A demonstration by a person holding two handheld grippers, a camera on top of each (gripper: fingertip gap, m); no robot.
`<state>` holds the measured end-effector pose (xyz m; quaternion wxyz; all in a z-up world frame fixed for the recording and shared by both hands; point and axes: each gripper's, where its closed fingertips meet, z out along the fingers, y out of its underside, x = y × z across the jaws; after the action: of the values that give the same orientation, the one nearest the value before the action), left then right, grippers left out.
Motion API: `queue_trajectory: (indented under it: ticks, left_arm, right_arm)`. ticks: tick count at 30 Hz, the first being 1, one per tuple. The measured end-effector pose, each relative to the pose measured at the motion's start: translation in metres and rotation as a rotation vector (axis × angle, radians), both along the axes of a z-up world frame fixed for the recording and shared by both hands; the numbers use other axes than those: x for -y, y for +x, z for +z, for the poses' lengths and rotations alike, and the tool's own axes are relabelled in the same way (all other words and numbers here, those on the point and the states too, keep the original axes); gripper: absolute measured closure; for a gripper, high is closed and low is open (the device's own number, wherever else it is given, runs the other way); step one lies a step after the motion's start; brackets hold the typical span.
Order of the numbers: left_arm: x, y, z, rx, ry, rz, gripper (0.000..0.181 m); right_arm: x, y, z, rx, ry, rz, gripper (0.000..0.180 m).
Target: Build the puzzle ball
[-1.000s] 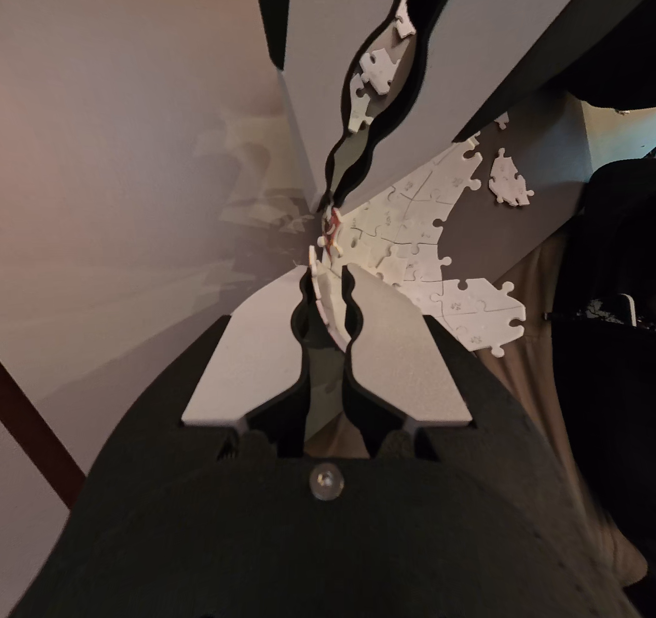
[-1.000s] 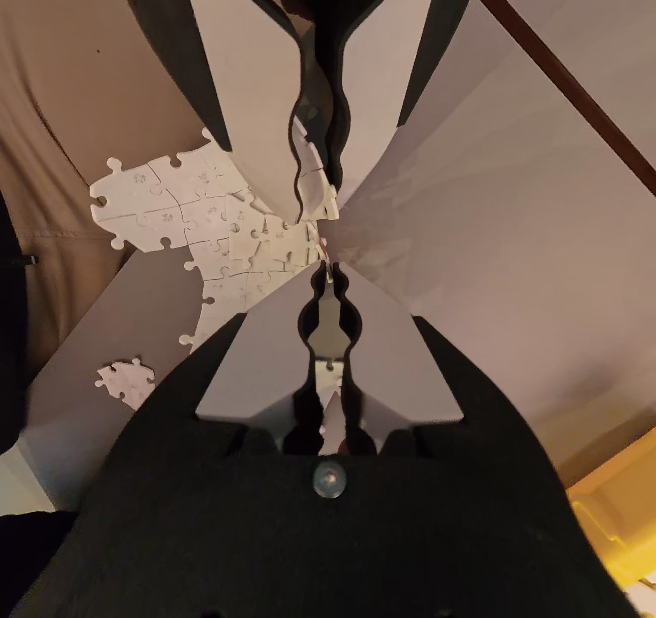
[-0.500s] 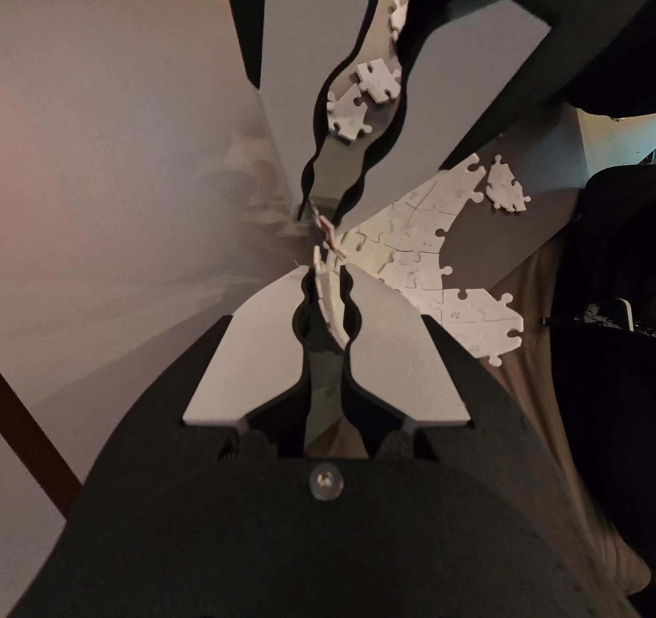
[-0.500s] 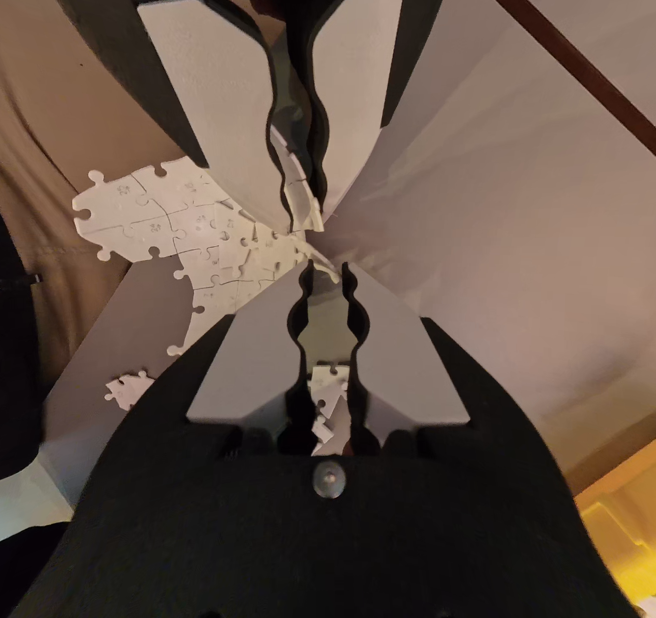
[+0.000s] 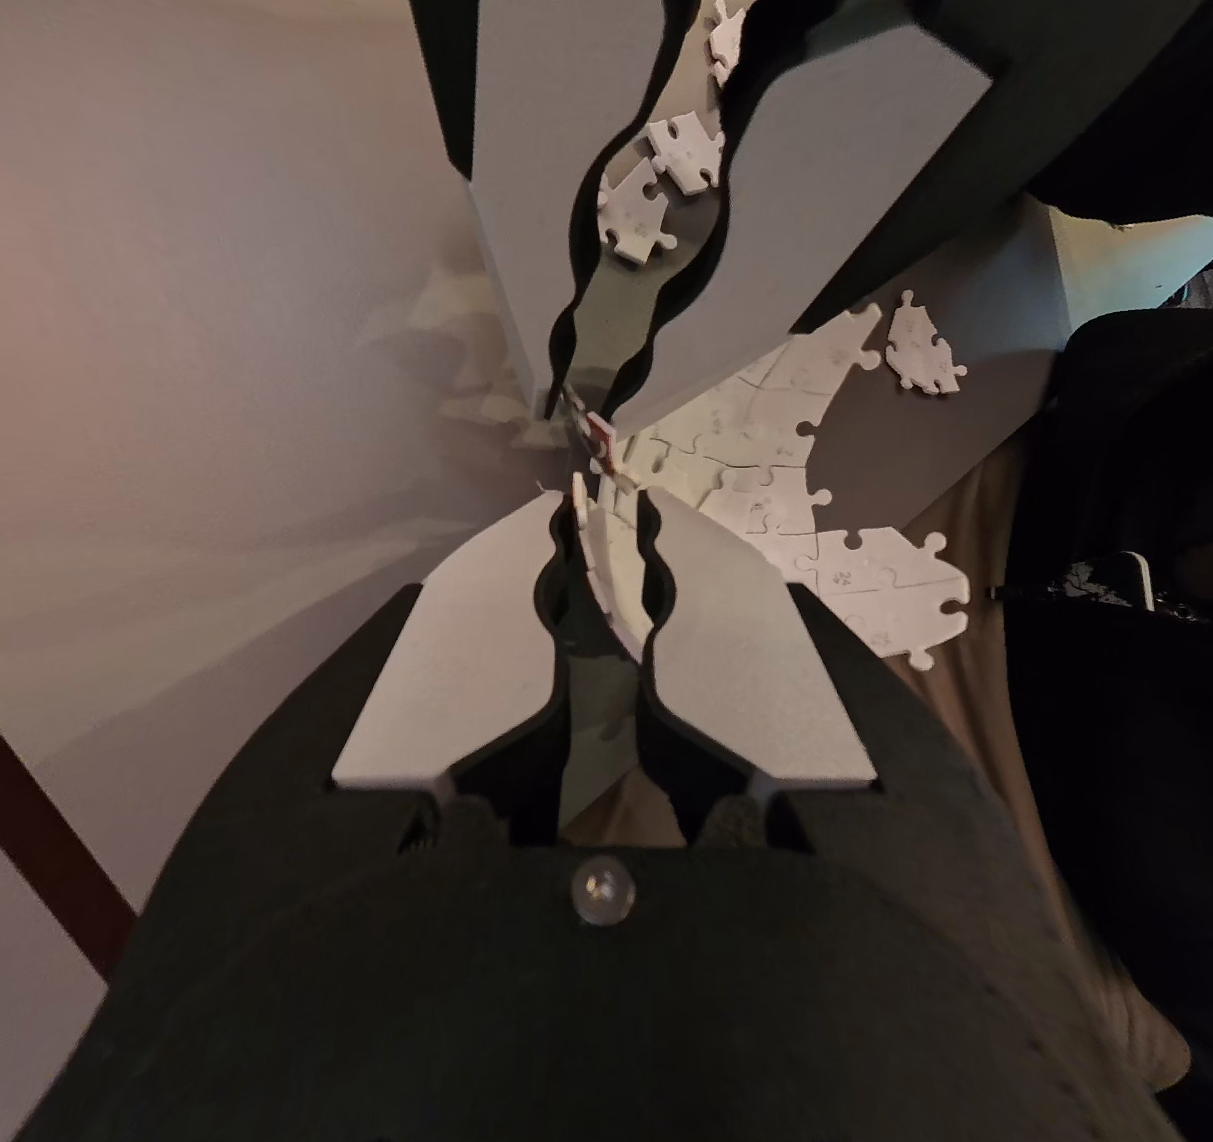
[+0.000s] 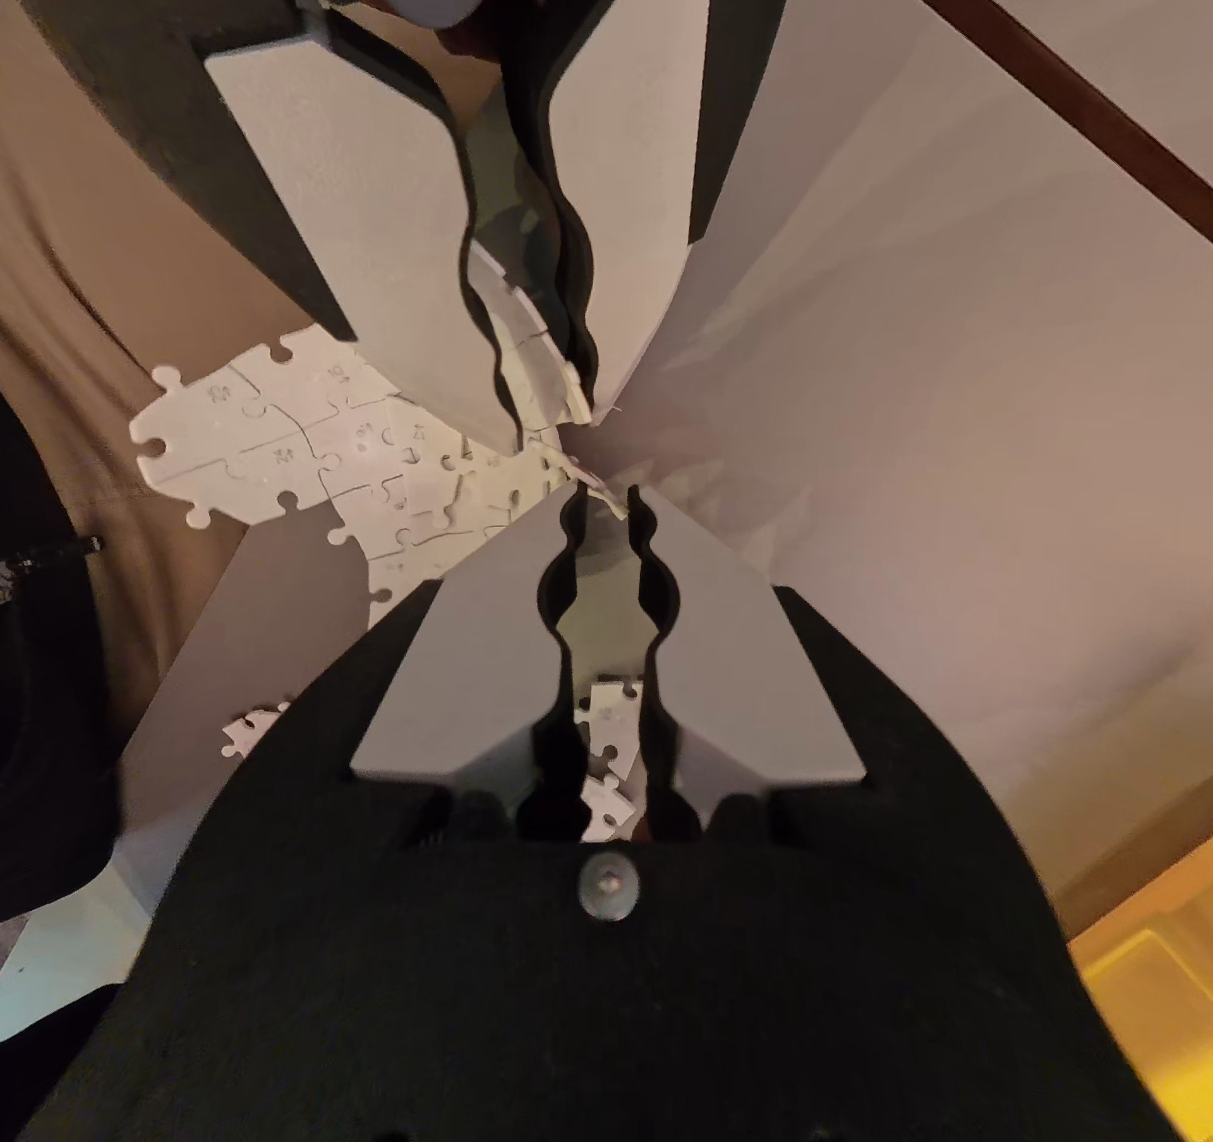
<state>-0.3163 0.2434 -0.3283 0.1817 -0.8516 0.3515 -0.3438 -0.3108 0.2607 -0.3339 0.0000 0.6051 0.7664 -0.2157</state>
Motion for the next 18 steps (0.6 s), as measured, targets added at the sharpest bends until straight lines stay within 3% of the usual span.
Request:
queue_trajectory:
  ticks: [18]
  left_arm:
    - [-0.0005, 0.0012, 0.0008, 0.016, -0.007, 0.015, 0.162]
  right_arm:
    - [-0.0032, -0.0011, -0.0001, 0.01, 0.027, -0.029, 0.162]
